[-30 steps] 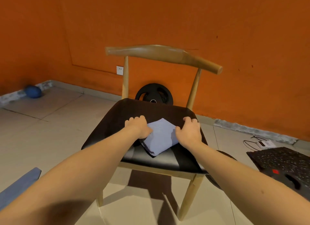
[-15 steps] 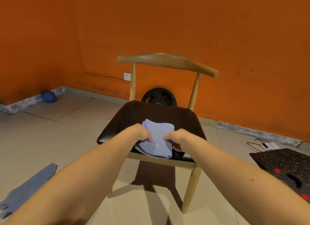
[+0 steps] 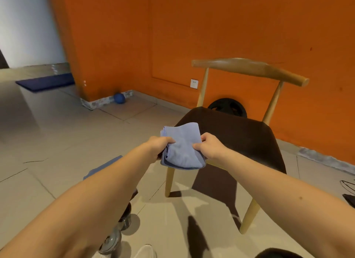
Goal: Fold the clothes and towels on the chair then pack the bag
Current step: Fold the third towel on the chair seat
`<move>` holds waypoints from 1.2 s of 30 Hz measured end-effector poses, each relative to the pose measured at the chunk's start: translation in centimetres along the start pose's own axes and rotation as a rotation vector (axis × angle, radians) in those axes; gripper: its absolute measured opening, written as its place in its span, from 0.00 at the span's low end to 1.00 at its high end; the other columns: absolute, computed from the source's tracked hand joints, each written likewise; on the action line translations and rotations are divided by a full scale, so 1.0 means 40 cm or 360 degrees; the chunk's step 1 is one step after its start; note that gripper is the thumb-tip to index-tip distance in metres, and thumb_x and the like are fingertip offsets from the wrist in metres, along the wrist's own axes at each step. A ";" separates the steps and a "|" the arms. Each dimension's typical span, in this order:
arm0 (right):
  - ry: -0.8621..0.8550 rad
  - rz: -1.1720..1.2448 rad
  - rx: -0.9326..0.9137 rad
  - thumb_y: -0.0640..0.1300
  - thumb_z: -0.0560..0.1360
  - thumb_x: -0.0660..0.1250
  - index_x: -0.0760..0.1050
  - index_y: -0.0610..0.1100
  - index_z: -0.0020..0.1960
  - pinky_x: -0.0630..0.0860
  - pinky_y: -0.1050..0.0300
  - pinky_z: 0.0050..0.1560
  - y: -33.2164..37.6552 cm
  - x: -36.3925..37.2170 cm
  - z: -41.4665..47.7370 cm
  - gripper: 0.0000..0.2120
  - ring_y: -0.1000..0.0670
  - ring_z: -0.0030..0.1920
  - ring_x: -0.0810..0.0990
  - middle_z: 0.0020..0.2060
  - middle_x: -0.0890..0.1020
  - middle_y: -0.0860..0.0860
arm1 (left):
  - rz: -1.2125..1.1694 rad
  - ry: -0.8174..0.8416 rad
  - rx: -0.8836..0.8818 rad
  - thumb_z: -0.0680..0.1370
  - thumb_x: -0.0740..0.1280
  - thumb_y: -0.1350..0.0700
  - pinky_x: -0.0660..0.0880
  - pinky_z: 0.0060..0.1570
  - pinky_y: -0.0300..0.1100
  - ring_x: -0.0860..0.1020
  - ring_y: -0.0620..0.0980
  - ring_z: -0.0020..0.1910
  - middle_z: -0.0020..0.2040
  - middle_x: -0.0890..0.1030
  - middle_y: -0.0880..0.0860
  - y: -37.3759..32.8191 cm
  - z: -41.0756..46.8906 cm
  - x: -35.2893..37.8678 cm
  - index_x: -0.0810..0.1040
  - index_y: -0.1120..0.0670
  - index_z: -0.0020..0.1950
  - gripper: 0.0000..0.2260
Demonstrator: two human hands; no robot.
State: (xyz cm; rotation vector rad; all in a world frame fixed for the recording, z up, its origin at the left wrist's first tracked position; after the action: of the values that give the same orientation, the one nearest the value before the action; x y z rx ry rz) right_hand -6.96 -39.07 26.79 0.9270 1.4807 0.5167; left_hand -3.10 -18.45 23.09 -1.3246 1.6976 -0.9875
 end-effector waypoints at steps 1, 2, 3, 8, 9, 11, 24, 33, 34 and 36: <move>0.0029 -0.0013 -0.0036 0.45 0.79 0.68 0.71 0.42 0.57 0.76 0.53 0.40 0.021 0.030 -0.017 0.11 0.45 0.51 0.79 0.52 0.79 0.44 | 0.0009 -0.0078 0.0056 0.75 0.76 0.57 0.83 0.45 0.48 0.84 0.58 0.46 0.49 0.84 0.60 0.006 -0.022 -0.044 0.78 0.62 0.57 0.15; 0.0067 -0.0024 -0.0066 0.45 0.78 0.69 0.72 0.43 0.57 0.76 0.52 0.40 0.039 0.061 -0.033 0.11 0.44 0.51 0.80 0.51 0.79 0.44 | 0.0051 -0.0149 0.0114 0.75 0.76 0.58 0.81 0.36 0.42 0.83 0.54 0.39 0.43 0.83 0.58 0.012 -0.050 -0.086 0.79 0.61 0.49 0.09; 0.0108 -0.0037 -0.0087 0.46 0.78 0.69 0.72 0.43 0.56 0.77 0.52 0.40 0.056 0.094 -0.050 0.11 0.44 0.51 0.80 0.50 0.80 0.45 | 0.0099 -0.0215 0.0171 0.75 0.76 0.60 0.75 0.28 0.37 0.80 0.49 0.31 0.36 0.80 0.56 0.020 -0.080 -0.124 0.77 0.59 0.40 0.09; 0.0235 -0.0297 -0.0305 0.43 0.74 0.69 0.70 0.40 0.44 0.70 0.53 0.34 0.174 0.256 -0.159 0.09 0.47 0.38 0.74 0.36 0.74 0.45 | 0.0306 -0.0545 0.0510 0.74 0.77 0.60 0.67 0.30 0.40 0.73 0.48 0.32 0.34 0.71 0.51 0.062 -0.249 -0.313 0.70 0.58 0.40 0.15; 0.0236 -0.0360 -0.0388 0.43 0.74 0.70 0.69 0.41 0.45 0.68 0.52 0.35 0.206 0.286 -0.186 0.10 0.47 0.37 0.72 0.35 0.71 0.45 | 0.0305 -0.0606 0.0535 0.74 0.76 0.59 0.68 0.34 0.42 0.74 0.50 0.38 0.39 0.72 0.52 0.077 -0.290 -0.350 0.68 0.58 0.47 0.16; 0.0261 -0.0426 -0.0512 0.44 0.76 0.70 0.66 0.41 0.53 0.67 0.55 0.34 0.262 0.341 -0.238 0.14 0.50 0.38 0.71 0.40 0.71 0.47 | 0.0324 -0.0719 0.0591 0.77 0.74 0.58 0.70 0.38 0.43 0.74 0.51 0.44 0.44 0.72 0.51 0.097 -0.365 -0.417 0.65 0.57 0.53 0.17; 0.0791 -0.0369 -0.1034 0.52 0.81 0.67 0.80 0.42 0.52 0.76 0.49 0.50 0.478 0.728 -0.426 0.13 0.46 0.46 0.78 0.48 0.82 0.44 | 0.0847 -0.0917 0.0303 0.79 0.70 0.58 0.81 0.42 0.53 0.76 0.54 0.44 0.48 0.75 0.58 0.195 -0.555 -0.738 0.62 0.55 0.60 0.18; 0.1288 -0.0460 -0.0866 0.71 0.74 0.67 0.77 0.44 0.50 0.71 0.50 0.42 0.446 1.107 -0.472 0.28 0.46 0.41 0.75 0.39 0.77 0.48 | 0.0348 -0.1019 0.0091 0.84 0.64 0.48 0.75 0.23 0.40 0.77 0.51 0.30 0.46 0.73 0.57 0.491 -0.535 -0.944 0.62 0.56 0.60 0.16; 0.1309 -0.0468 -0.0861 0.70 0.73 0.68 0.75 0.44 0.44 0.68 0.52 0.39 0.440 1.148 -0.476 0.27 0.48 0.36 0.72 0.35 0.73 0.49 | 0.0342 -0.1019 0.0076 0.84 0.63 0.47 0.74 0.23 0.40 0.76 0.50 0.29 0.46 0.73 0.57 0.523 -0.522 -0.964 0.62 0.55 0.59 0.15; 0.1335 -0.0476 -0.0840 0.67 0.73 0.71 0.70 0.44 0.39 0.64 0.56 0.33 0.428 1.228 -0.481 0.27 0.49 0.32 0.67 0.30 0.68 0.49 | 0.0290 -0.1035 0.0076 0.85 0.61 0.46 0.73 0.25 0.42 0.74 0.51 0.30 0.46 0.74 0.57 0.581 -0.493 -1.008 0.62 0.54 0.57 0.14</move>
State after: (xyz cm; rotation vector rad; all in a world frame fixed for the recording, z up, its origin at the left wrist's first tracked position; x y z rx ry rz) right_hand -17.78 13.60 13.15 0.0331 2.0277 1.0840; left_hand -22.83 27.27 14.37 -1.2533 1.2520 -0.4171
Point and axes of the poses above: each hand's wrist, its own z-axis towards the middle knuckle, its own x-axis out of the palm, y = z × x, the point moved 10 cm from there along z, towards the middle knuckle
